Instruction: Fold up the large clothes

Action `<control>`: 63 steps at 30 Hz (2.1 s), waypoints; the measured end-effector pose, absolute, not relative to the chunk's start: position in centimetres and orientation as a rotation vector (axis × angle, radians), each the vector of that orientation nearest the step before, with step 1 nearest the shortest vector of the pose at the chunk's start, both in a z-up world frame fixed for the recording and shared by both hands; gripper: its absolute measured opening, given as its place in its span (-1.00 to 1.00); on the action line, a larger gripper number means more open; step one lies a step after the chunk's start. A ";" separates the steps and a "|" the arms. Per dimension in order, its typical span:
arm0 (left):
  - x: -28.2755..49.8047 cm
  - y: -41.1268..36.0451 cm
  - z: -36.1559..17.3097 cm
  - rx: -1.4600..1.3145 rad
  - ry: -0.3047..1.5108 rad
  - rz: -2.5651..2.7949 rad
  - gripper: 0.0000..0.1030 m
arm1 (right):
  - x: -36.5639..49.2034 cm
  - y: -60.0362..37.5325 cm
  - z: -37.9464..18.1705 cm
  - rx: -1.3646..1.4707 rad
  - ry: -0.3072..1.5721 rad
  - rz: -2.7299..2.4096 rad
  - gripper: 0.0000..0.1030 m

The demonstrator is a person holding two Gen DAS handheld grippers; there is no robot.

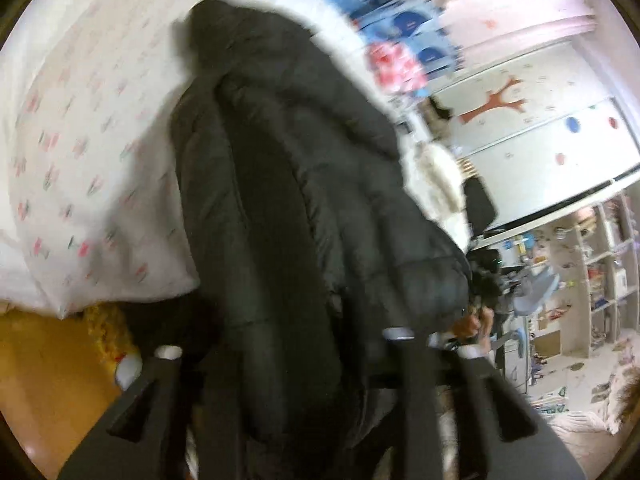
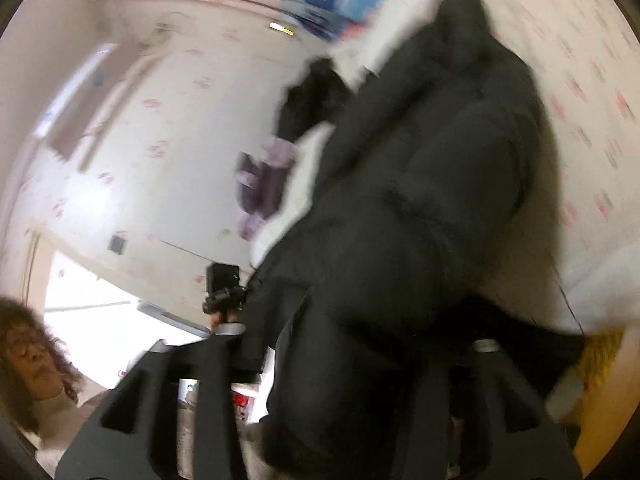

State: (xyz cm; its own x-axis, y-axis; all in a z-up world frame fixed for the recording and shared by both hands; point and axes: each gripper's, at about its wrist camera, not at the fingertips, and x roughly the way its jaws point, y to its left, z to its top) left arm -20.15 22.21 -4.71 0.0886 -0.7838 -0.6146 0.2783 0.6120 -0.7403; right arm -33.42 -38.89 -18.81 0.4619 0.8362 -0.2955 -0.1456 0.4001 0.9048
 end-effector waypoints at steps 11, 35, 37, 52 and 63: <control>-21.5 24.3 -8.0 -0.641 1.240 -0.798 0.85 | -35.0 -39.4 -23.8 1.075 0.921 0.762 0.34; -21.7 23.5 -5.3 -0.566 1.113 -0.811 -0.54 | -36.1 -37.6 -19.3 0.973 0.742 0.851 -0.33; -21.8 23.6 -4.9 -0.554 1.101 -0.808 -0.54 | -35.9 -37.4 -18.9 0.956 0.765 0.849 -0.28; -23.6 23.7 -1.6 -0.606 1.036 -0.856 -0.70 | -38.2 -36.9 -14.4 0.961 0.536 0.915 -0.62; -23.8 22.2 -7.4 -0.558 1.240 -0.839 0.31 | -37.9 -35.2 -22.0 0.969 0.881 0.774 0.53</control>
